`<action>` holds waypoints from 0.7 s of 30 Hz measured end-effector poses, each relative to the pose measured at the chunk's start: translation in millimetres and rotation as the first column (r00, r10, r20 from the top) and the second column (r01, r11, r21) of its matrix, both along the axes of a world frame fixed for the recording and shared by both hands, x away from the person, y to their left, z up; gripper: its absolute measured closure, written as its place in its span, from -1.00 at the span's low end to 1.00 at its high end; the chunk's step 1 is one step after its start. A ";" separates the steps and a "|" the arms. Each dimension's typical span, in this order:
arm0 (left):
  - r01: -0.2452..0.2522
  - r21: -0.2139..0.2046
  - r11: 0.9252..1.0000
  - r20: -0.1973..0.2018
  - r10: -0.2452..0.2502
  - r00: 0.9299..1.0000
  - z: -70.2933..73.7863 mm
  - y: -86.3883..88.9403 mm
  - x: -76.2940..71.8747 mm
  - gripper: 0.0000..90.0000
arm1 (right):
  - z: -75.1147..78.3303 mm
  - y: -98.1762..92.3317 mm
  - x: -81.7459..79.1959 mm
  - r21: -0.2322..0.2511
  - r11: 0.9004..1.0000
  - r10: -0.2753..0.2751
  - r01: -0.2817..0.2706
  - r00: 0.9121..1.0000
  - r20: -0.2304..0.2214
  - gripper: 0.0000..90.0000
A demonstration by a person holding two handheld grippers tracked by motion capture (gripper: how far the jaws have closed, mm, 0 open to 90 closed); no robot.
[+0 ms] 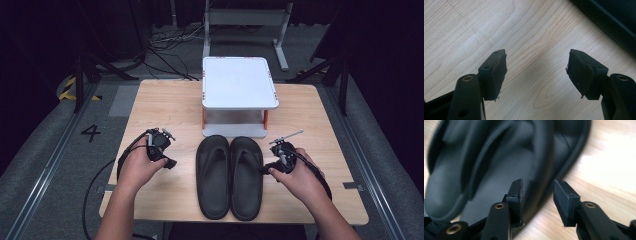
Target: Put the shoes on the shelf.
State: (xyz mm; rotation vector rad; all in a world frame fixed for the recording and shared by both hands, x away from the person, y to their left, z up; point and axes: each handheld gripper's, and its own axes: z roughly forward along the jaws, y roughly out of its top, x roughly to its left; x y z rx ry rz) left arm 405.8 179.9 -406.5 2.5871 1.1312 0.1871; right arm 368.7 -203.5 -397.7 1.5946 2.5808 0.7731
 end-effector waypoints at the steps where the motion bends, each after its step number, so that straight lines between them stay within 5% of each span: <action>1: -0.005 -0.002 1.000 0.001 0.005 1.000 0.5 0.1 -0.3 -0.27 | 2.0 6.0 -0.6 -0.010 1.000 0.013 -0.013 1.000 0.012 0.29; 13: -0.021 0.000 1.000 0.005 0.021 1.000 -0.2 5.6 -4.8 -0.28 | 2.2 57.7 -7.9 -0.007 0.995 0.103 -0.103 0.995 0.011 0.11; 21: -0.027 0.003 1.000 0.002 0.027 1.000 -1.4 8.2 -6.6 -0.29 | -9.8 85.4 -5.4 0.016 0.993 0.121 -0.121 0.992 -0.039 -0.01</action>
